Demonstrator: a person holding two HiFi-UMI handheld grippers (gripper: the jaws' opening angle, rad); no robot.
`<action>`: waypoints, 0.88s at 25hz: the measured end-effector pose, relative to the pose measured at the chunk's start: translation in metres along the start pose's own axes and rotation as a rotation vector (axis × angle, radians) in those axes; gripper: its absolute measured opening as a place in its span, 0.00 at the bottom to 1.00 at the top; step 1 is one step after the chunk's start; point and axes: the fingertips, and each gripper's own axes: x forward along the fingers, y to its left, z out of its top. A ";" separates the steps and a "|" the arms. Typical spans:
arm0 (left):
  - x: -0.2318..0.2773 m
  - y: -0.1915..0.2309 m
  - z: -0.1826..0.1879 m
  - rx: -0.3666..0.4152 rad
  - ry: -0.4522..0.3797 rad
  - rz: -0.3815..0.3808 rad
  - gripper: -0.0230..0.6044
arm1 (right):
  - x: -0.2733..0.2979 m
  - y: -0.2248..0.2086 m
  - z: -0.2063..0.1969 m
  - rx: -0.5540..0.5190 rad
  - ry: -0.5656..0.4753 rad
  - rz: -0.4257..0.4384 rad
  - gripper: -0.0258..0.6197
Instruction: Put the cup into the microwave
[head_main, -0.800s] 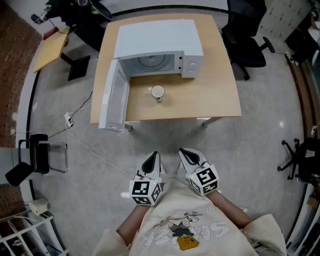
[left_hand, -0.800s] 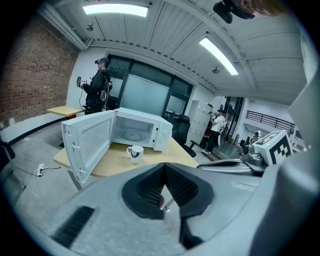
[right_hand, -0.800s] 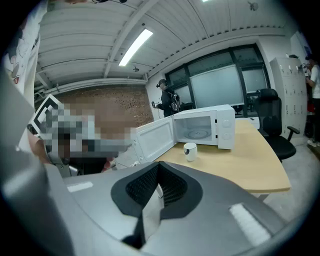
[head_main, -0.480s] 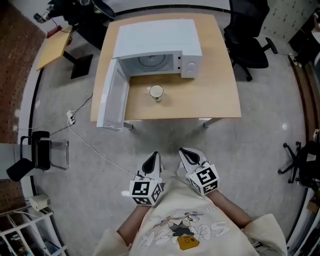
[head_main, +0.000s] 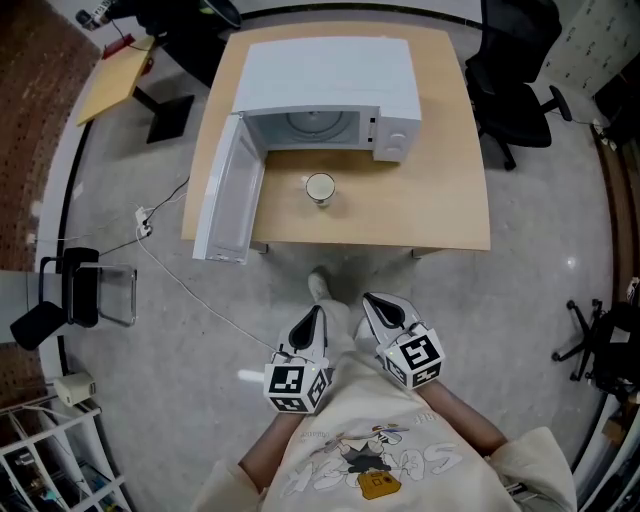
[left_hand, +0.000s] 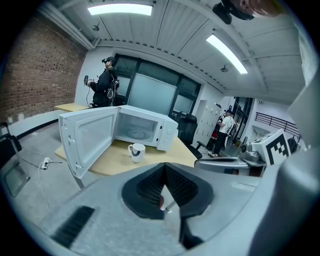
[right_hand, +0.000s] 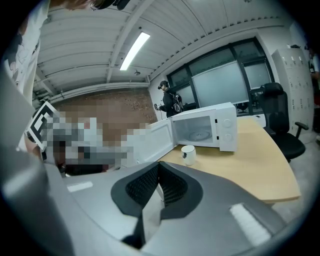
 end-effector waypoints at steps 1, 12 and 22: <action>0.008 0.006 0.005 -0.004 0.001 -0.001 0.04 | 0.008 -0.004 0.003 -0.002 0.001 -0.002 0.05; 0.102 0.082 0.104 0.037 -0.031 -0.103 0.04 | 0.118 -0.057 0.069 -0.036 0.005 -0.064 0.05; 0.185 0.115 0.091 0.193 0.001 -0.107 0.37 | 0.152 -0.095 0.097 -0.048 0.045 -0.056 0.05</action>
